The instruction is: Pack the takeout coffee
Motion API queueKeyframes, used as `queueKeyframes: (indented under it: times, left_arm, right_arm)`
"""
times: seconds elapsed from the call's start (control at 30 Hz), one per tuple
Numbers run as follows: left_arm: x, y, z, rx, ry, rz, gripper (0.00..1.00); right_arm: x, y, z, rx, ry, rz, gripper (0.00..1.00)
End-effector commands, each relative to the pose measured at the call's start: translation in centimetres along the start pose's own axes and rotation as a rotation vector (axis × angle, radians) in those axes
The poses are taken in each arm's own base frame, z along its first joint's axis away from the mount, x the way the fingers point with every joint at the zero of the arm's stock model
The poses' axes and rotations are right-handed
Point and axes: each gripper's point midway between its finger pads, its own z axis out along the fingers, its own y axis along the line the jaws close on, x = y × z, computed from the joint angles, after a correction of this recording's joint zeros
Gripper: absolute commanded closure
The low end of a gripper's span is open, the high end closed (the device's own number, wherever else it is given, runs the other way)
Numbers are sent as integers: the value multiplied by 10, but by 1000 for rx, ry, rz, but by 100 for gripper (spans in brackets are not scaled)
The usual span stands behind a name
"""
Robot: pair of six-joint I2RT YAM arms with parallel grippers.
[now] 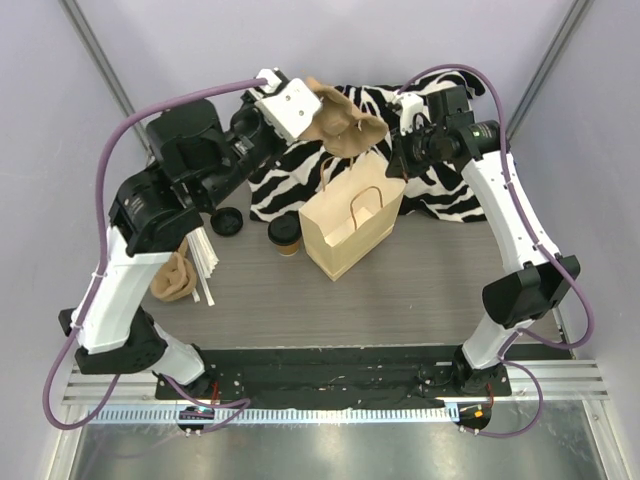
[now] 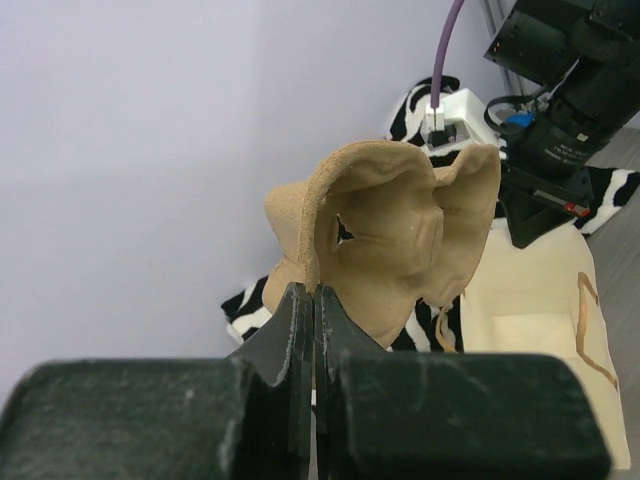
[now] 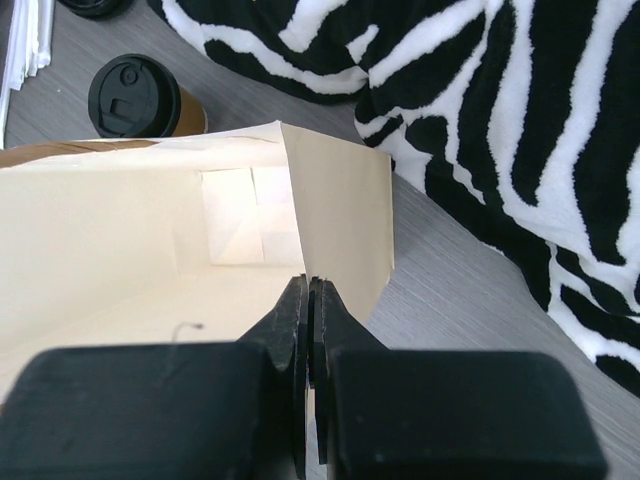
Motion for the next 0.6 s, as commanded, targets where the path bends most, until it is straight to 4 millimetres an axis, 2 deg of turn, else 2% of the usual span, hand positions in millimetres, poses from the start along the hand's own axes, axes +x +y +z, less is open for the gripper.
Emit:
queueKeyframes:
  times: [0.0, 0.13, 0.23, 0.37, 0.57]
  left_arm:
    - [5, -7, 5, -7, 13, -46, 100]
    - [31, -27, 13, 34, 93, -14, 100]
    - [46, -43, 11, 79, 138, 0, 100]
    - [57, -62, 10, 143, 173, 48, 100]
    - [75, -110, 1, 361, 223, 235, 100]
  right_arm:
    - [-20, 4, -22, 58, -103, 13, 99]
    - [-18, 5, -24, 61, -104, 25, 99]
    - [-18, 7, -25, 59, -105, 25, 99]
    - [-16, 12, -25, 42, -102, 22, 99]
    - [-8, 29, -30, -58, -64, -59, 99]
